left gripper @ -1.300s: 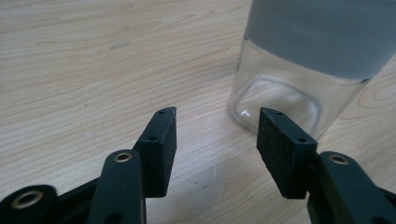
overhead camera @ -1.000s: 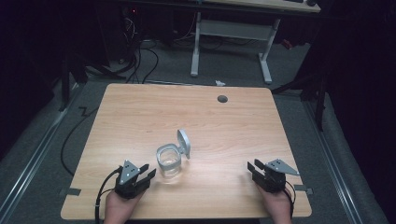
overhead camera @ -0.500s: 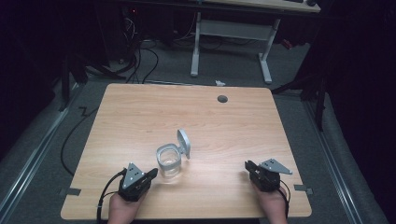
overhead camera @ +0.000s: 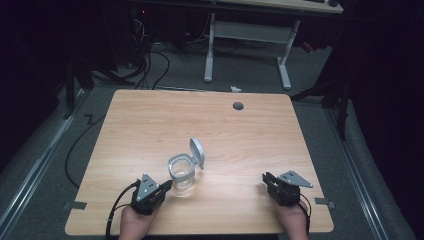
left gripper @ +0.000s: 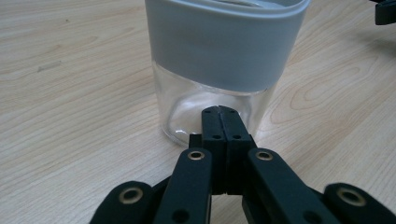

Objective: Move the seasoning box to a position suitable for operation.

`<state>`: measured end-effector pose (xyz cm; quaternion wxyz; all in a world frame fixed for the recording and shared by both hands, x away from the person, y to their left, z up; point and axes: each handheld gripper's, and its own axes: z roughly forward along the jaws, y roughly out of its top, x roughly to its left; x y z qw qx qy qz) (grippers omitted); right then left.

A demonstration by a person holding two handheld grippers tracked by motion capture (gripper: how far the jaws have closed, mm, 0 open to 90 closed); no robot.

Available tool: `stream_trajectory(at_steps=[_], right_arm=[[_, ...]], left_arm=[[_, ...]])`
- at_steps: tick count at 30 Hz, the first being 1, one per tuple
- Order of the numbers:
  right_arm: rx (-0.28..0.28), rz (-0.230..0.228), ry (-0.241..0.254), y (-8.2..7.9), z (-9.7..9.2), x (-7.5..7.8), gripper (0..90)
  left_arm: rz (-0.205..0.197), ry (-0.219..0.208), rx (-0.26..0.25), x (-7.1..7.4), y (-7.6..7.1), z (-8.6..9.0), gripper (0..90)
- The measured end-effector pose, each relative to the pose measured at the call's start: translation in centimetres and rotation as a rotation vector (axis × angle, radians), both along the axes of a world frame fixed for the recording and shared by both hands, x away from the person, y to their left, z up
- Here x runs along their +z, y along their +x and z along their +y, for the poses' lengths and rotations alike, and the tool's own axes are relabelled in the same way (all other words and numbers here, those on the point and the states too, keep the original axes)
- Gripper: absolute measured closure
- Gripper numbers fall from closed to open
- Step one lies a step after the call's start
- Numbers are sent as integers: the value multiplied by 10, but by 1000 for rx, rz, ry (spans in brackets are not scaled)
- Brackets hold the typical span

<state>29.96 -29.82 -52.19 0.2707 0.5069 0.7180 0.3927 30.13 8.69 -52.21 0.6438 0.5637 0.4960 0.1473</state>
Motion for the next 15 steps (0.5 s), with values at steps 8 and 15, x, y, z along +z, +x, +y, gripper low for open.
stream_trajectory(at_steps=[8,15], right_arm=[[0,-6,2,-1,-2,0,783],[-7,1,9,-2,-4,1,820]], left_arm=[[-10,25,-58,3,-3,-23,900],[-11,38,-92,2,-2,-38,898]])
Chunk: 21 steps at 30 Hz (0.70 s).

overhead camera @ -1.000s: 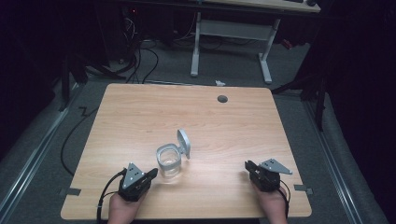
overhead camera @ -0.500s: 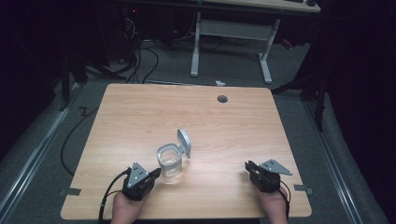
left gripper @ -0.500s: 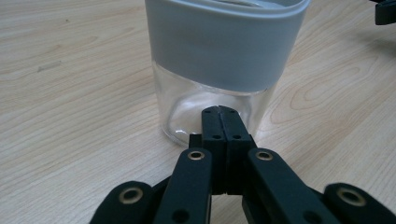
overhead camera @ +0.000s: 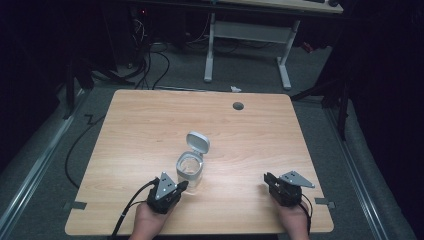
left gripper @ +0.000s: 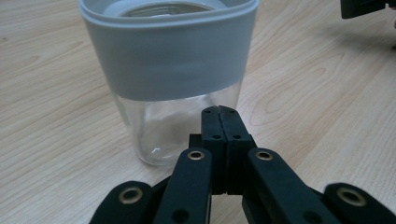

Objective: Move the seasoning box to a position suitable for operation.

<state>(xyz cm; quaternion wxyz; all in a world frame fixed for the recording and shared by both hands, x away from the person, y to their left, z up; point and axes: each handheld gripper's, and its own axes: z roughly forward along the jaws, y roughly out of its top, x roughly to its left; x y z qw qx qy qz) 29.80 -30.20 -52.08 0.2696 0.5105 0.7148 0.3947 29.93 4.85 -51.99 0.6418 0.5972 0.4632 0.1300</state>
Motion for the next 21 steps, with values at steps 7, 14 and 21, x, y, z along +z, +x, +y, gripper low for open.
stream_trajectory(at_steps=[7,14,21], right_arm=[[-40,8,0,0,-3,-1,837],[-40,26,8,1,0,2,900],[28,23,16,-1,2,2,898]], left_arm=[[-7,-4,189,-4,16,33,900],[7,7,208,-4,37,31,900],[3,4,173,-4,36,20,900]])
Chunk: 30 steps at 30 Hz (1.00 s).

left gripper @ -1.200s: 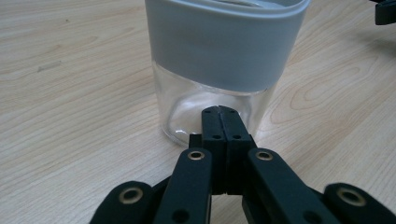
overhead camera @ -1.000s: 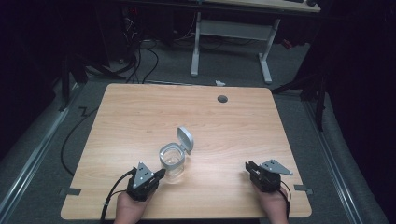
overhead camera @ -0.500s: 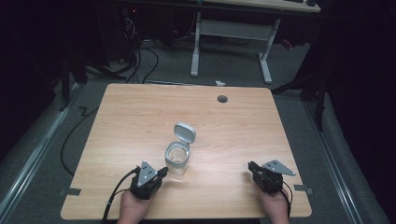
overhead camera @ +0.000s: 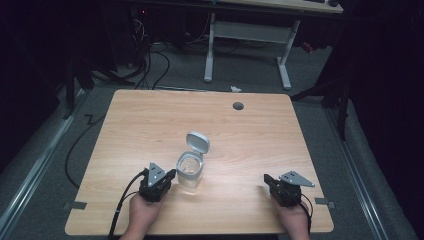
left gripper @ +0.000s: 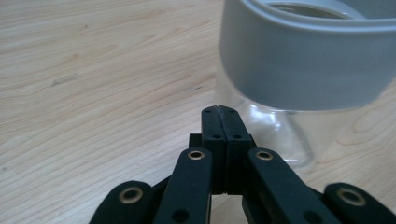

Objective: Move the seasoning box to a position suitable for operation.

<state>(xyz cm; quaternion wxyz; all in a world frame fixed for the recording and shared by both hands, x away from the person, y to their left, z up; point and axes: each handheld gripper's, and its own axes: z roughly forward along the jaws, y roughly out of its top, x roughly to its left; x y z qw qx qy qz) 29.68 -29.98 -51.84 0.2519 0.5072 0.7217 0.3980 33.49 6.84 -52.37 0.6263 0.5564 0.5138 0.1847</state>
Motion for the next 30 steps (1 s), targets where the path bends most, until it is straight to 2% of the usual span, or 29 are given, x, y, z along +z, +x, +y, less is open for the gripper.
stream_trajectory(at_steps=[14,20,22,27,29,30], right_arm=[[16,-13,4,-1,-1,0,895],[23,-8,7,1,1,-1,888],[14,-13,7,0,2,0,889],[1,14,12,2,10,2,854],[15,17,17,3,16,5,859],[41,-2,11,5,23,8,869]], left_arm=[[-3,-27,-73,3,-18,-16,900],[-6,-37,-76,3,-26,-13,900],[4,-35,-82,2,-30,-10,900],[17,-37,-111,-2,-39,-14,899],[17,-29,-133,-4,-42,-21,898],[17,-27,-142,-5,-42,-24,898]])
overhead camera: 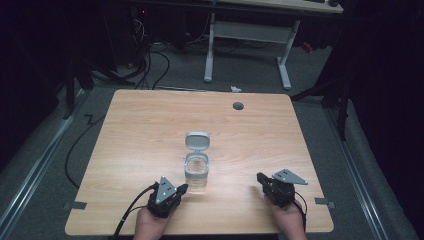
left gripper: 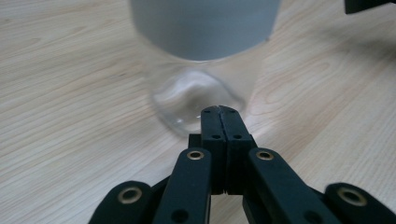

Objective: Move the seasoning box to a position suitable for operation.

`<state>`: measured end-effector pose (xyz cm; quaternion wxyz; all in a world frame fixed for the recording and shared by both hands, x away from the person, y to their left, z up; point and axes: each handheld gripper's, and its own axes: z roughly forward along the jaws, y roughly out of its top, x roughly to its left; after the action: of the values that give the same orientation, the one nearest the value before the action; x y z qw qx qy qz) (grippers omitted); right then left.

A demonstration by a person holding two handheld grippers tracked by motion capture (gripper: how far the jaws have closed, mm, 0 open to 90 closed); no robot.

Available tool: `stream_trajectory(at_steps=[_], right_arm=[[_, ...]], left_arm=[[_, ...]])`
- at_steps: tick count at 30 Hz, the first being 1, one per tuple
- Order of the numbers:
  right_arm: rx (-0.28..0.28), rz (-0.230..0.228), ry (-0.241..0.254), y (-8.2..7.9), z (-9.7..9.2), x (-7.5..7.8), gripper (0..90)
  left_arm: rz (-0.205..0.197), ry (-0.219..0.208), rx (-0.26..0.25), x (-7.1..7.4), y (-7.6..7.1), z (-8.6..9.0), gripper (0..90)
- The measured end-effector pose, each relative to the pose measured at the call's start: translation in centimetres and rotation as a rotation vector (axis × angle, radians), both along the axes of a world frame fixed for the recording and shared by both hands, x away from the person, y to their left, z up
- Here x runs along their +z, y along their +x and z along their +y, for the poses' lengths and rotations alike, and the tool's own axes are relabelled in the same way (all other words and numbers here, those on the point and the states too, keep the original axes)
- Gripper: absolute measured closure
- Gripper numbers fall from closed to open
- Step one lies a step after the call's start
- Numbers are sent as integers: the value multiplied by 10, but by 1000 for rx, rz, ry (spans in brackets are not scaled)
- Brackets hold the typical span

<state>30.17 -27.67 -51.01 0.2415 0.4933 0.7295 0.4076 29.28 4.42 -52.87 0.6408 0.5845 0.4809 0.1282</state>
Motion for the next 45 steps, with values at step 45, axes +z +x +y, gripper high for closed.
stream_trajectory(at_steps=[45], right_arm=[[165,-60,52,105,116,49,900]], left_arm=[[-27,-51,-79,-4,7,-21,893]])
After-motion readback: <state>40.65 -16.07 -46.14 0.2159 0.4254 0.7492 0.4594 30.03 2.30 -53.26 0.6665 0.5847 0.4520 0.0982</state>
